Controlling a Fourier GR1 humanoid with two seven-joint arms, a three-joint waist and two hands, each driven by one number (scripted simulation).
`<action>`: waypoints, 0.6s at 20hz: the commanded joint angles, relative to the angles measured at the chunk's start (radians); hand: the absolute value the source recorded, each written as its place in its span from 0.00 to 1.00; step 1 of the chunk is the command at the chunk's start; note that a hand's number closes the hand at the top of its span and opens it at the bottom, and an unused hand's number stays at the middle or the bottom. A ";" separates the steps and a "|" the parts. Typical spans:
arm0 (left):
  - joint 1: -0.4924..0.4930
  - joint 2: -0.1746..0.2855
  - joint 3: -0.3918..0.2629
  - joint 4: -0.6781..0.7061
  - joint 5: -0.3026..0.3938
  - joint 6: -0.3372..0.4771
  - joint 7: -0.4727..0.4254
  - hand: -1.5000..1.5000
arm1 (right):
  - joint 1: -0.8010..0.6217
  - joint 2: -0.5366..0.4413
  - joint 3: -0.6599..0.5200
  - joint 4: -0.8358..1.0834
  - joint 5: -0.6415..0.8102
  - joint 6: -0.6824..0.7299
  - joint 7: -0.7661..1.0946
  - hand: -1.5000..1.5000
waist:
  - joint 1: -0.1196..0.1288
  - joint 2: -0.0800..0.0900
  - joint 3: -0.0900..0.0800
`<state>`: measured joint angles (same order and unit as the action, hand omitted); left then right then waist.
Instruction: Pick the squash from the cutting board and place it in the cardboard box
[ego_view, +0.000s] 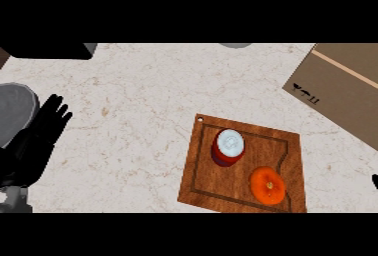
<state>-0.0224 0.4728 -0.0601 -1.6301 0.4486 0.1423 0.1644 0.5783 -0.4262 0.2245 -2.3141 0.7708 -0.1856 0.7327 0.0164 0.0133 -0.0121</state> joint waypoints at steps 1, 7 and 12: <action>-0.014 -0.002 0.003 0.024 0.008 -0.024 -0.006 0.50 | -0.047 -0.009 0.078 -0.154 0.079 0.200 0.284 0.00 | 0.020 0.003 0.001; -0.041 -0.026 -0.012 0.036 -0.026 0.003 0.000 0.50 | -0.308 0.111 0.202 -0.133 0.057 0.378 0.641 0.00 | 0.011 -0.006 0.006; -0.017 -0.025 0.006 0.026 -0.012 -0.017 0.000 0.50 | -0.438 0.200 0.219 -0.047 0.054 0.460 0.751 0.00 | 0.005 -0.008 0.007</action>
<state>-0.0363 0.4650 -0.0516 -1.6165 0.4462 0.1212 0.1735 0.2423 -0.2925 0.4034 -2.3096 0.7967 0.1184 1.1882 0.0303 0.0062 -0.0055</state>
